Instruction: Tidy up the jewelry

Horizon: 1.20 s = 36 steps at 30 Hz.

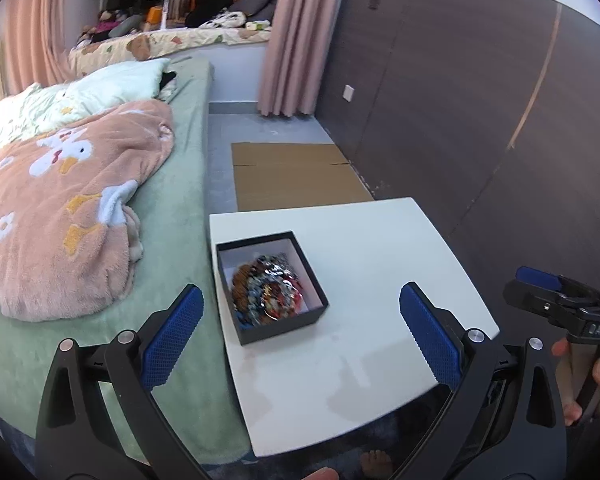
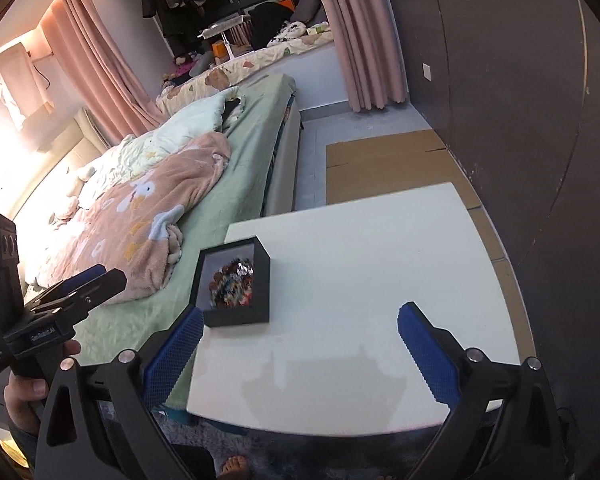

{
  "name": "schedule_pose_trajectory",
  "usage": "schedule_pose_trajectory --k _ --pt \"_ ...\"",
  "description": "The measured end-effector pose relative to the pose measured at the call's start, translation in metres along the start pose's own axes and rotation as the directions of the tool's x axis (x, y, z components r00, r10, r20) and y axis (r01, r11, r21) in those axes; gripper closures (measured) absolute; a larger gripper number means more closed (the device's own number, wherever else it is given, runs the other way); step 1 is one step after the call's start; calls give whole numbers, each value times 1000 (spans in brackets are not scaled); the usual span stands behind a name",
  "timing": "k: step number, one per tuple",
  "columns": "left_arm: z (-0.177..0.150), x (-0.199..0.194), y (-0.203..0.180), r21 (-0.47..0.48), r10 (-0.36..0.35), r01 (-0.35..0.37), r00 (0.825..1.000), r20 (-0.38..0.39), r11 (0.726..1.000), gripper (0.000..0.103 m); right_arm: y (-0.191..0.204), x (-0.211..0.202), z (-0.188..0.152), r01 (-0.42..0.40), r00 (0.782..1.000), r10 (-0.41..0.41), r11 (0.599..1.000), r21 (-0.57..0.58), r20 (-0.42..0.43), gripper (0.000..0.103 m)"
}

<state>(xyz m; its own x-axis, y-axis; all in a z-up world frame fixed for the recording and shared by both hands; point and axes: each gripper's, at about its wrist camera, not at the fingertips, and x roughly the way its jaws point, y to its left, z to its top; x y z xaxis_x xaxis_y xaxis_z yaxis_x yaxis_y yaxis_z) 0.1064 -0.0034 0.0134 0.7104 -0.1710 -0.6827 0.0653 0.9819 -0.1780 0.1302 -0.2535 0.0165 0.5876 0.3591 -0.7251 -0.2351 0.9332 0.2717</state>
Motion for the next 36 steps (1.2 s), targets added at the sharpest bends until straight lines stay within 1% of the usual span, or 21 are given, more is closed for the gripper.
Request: schedule_pose_trajectory --k 5,6,7,9,11,14,16,17,19,22,25,31,36 --pt "-21 -10 -16 43 -31 31 999 8 999 5 -10 -10 -19 30 999 -30 999 -25 -9 8" --pt "-27 -11 -20 67 -25 25 1000 9 997 5 -12 -14 -22 32 999 -32 999 -29 -7 8" --pt "-32 -13 -24 89 -5 3 1000 18 996 5 -11 -16 -25 32 999 -32 999 -34 -5 8" --pt "-39 -16 -26 107 17 -20 999 28 994 5 -11 -22 -32 35 999 -35 998 -48 0 8" --pt "-47 -19 -26 112 11 -14 999 31 994 5 -12 -26 -40 35 999 -35 998 -59 6 8" --pt "-60 -19 -26 144 22 -29 998 52 989 5 -13 -27 -54 54 999 -53 995 -86 7 8" --pt "-66 -16 -28 157 3 -8 999 38 988 5 -16 -24 -59 43 999 -44 997 -69 -20 8" --pt "-68 -17 -30 169 -1 -4 1000 31 986 5 -17 -27 -60 48 999 -49 997 -63 -6 8" --pt "-68 -22 -33 193 -6 -4 999 51 981 5 -18 -34 -62 43 999 -42 997 -67 21 8" --pt "-71 -26 -33 191 -17 5 998 61 982 5 -19 -40 -63 39 998 -36 997 -71 43 8" --pt "-71 -30 -28 171 -25 13 997 70 985 5 -20 -45 -64 16 998 -12 998 -62 65 8" --pt "-73 -35 -27 170 -9 -6 996 92 985 5 -11 -46 -66 20 997 -14 996 -90 75 8" --pt "-73 -35 -24 161 3 -19 995 98 987 5 -10 -44 -65 26 997 -19 996 -89 76 8"
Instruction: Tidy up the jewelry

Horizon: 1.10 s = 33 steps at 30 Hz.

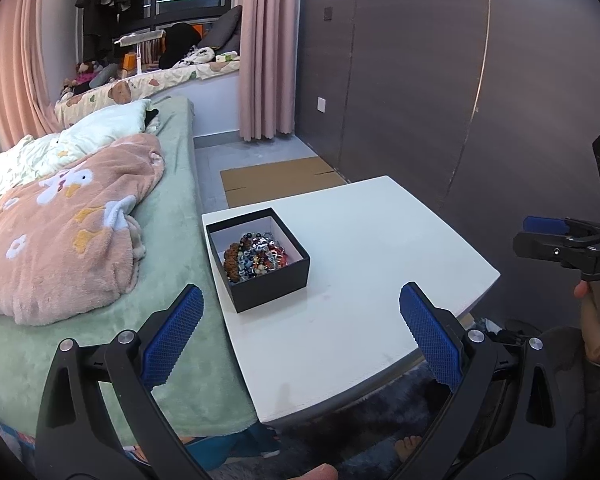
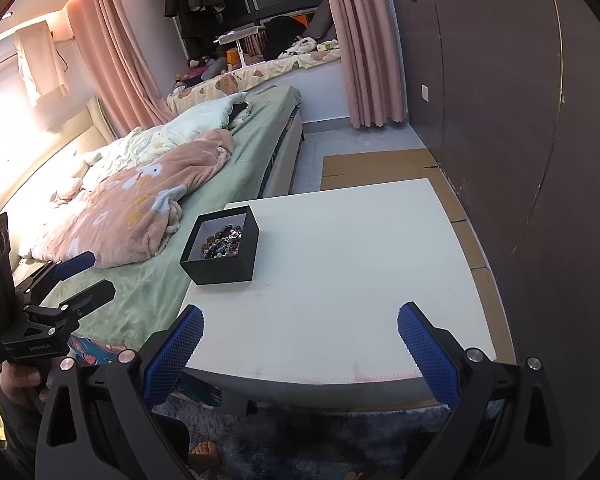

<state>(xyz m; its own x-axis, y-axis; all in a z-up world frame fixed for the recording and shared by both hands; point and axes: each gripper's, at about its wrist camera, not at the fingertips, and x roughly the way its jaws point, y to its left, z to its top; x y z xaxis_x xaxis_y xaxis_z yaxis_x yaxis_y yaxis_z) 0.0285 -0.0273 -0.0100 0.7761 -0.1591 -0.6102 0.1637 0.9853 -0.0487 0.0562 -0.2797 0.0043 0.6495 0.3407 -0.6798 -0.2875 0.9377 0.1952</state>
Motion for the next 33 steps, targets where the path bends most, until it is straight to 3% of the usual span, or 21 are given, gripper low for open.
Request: schedule_pose_trajectory --k 6,33 --pt "-2 -10 2 -3 -16 16 999 45 1000 5 -2 0 -1 4 1000 -4 1000 16 4 8" --pt "-3 -13 -2 17 6 -6 999 52 1000 5 -4 0 1 3 1000 -3 1000 12 0 8"
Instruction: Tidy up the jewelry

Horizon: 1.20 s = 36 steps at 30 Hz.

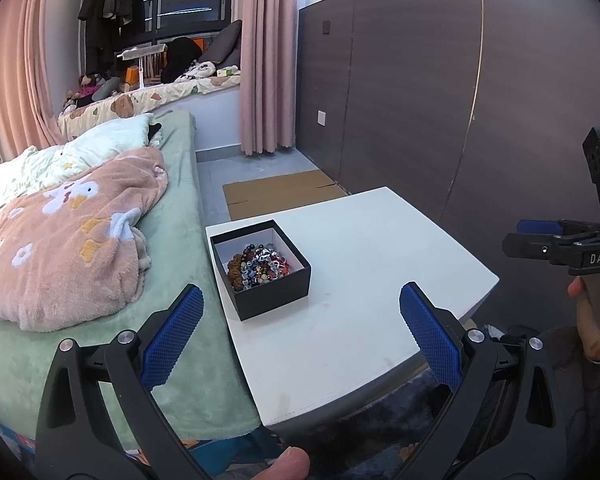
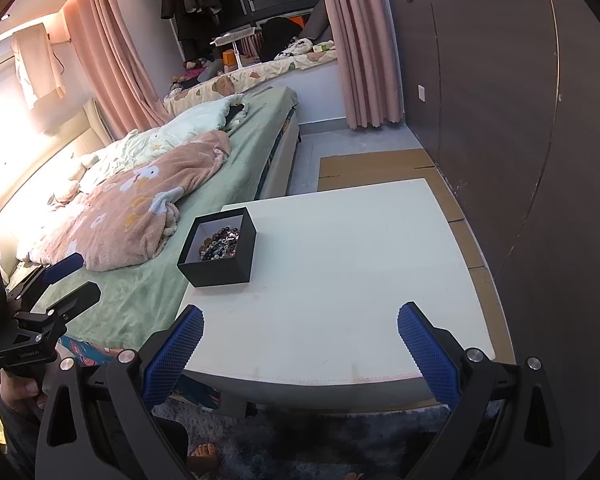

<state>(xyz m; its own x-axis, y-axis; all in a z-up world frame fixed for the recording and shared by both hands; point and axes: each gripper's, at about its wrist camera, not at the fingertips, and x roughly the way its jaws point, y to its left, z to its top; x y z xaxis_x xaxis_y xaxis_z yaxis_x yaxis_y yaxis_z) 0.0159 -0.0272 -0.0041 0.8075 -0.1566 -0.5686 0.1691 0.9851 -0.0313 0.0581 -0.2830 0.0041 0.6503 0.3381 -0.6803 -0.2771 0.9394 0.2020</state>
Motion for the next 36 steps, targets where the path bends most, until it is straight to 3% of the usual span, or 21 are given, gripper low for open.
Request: schedule_pose_trajectory --k 36 --pt "-3 -4 -4 29 17 -17 1000 16 999 5 0 2 -1 5 1000 -5 1000 -3 -2 8"
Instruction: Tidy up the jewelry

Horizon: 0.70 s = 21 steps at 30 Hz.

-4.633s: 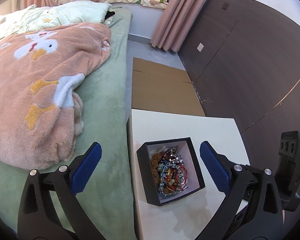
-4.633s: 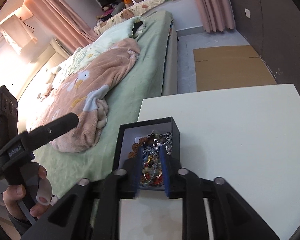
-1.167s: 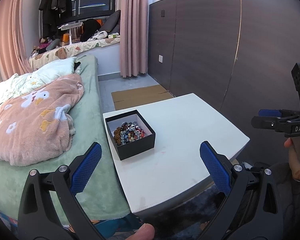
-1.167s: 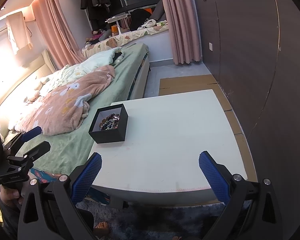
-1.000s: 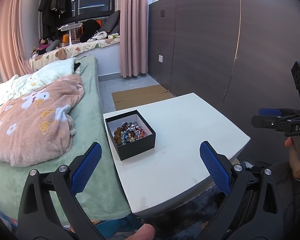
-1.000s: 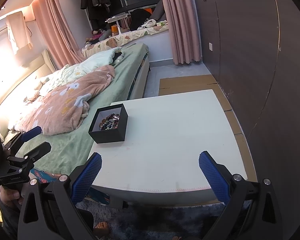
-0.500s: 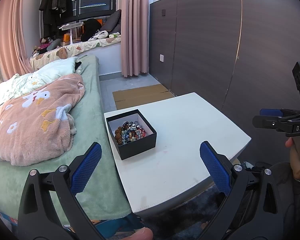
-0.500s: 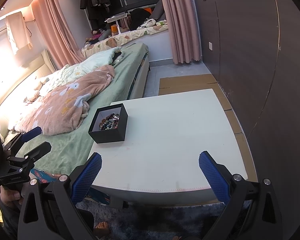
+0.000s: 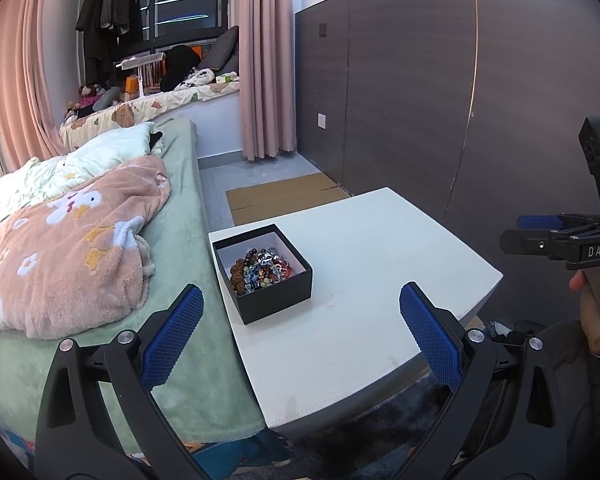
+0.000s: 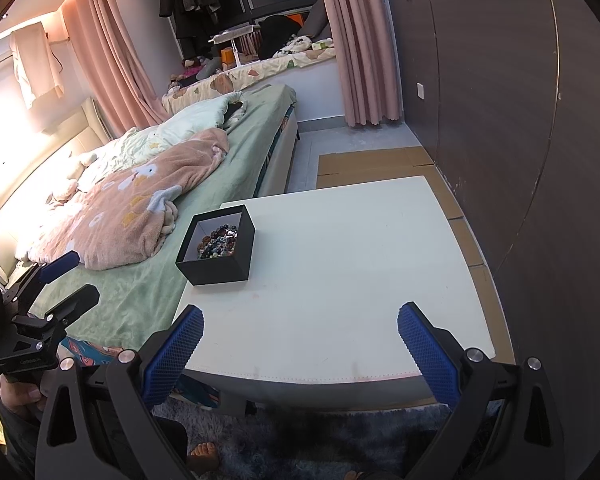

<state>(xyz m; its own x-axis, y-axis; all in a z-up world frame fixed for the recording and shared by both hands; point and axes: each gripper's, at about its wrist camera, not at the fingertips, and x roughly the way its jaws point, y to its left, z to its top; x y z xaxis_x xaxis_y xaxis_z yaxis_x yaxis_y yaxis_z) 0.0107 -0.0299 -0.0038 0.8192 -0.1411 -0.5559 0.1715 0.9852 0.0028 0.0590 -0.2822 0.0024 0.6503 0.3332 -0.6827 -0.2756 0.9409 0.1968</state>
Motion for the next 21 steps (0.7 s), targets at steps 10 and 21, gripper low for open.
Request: schedule_pose_trajectory --k 10,21 --pt "1 3 1 -4 -3 3 1000 -11 1000 5 0 0 0 1 1000 -1 1000 -1 -1 8" --pt "1 6 7 -29 -4 3 999 -35 1000 5 -2 2 -2 -7 1000 7 1000 -1 -3 8"
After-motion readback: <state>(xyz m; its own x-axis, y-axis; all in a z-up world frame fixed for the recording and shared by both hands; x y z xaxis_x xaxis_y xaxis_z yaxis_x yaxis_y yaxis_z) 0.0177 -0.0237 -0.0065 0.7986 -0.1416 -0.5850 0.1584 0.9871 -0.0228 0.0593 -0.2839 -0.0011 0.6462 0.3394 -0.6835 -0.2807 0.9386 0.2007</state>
